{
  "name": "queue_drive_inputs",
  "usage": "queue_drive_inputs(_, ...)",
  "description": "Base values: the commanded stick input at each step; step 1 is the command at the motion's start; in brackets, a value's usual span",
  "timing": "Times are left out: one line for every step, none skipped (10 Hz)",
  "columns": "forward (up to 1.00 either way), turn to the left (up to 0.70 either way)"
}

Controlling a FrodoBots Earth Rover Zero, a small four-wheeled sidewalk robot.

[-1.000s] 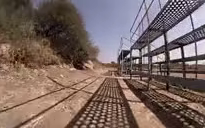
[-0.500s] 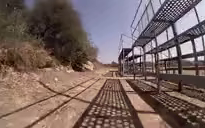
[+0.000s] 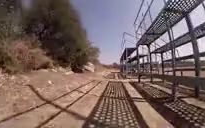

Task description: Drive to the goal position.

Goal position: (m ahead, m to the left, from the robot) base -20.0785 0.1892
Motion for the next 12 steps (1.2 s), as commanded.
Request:
queue_drive_inputs(1.0, -0.07)
queue_drive_inputs(1.0, -0.04)
queue_drive_inputs(1.0, -0.02)
queue_drive_inputs(1.0, 0.0)
queue_drive_inputs(1.0, 0.0)
queue_drive_inputs(1.0, 0.0)
queue_drive_inputs(1.0, 0.0)
queue_drive_inputs(1.0, 0.0)
queue_drive_inputs(1.0, 0.0)
queue_drive_inputs(1.0, 0.0)
queue_drive_inputs(1.0, 0.0)
queue_drive_inputs(1.0, 0.0)
